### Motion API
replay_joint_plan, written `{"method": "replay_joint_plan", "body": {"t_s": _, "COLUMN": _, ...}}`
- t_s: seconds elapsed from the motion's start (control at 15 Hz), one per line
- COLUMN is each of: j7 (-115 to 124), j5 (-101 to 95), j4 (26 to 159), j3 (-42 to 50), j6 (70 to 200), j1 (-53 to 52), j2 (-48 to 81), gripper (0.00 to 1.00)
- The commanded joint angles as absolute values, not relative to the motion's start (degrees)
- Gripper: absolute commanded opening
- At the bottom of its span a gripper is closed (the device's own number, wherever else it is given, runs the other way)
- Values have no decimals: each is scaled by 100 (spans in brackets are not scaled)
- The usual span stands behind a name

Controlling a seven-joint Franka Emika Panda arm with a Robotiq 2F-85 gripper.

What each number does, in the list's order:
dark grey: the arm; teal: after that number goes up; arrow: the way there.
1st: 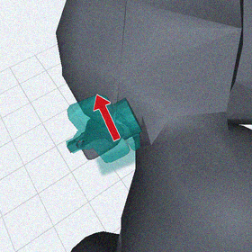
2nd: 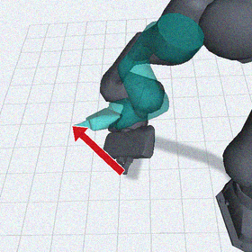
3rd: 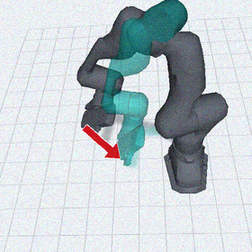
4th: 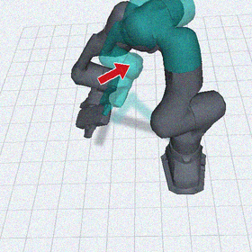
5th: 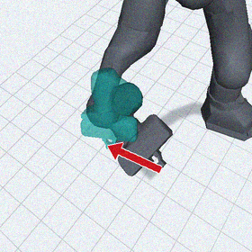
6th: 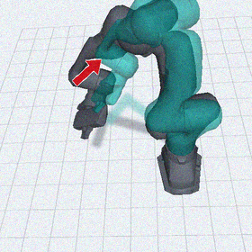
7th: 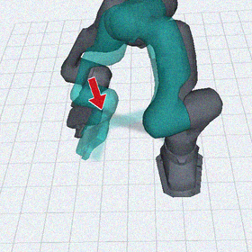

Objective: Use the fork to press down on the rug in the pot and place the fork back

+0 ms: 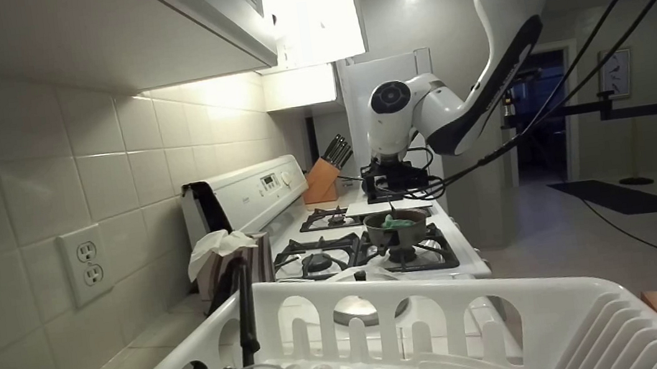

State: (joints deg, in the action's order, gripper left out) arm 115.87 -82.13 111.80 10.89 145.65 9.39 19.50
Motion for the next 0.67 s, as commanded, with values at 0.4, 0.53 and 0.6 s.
{"method": "replay_joint_plan", "body": {"t_s": 0.4, "j7": 10829, "j5": -7632, "j4": 11879, "j3": 677, "j6": 13028, "j1": 621, "j2": 957, "gripper": 2}}
{"method": "replay_joint_plan", "body": {"t_s": 0.53, "j7": 10553, "j5": -7490, "j4": 11920, "j3": 608, "j6": 12803, "j1": 587, "j2": 942, "gripper": 2}}
{"method": "replay_joint_plan", "body": {"t_s": 0.6, "j7": 10532, "j5": -7441, "j4": 11956, "j3": 583, "j6": 12765, "j1": 578, "j2": 915, "gripper": 2}}
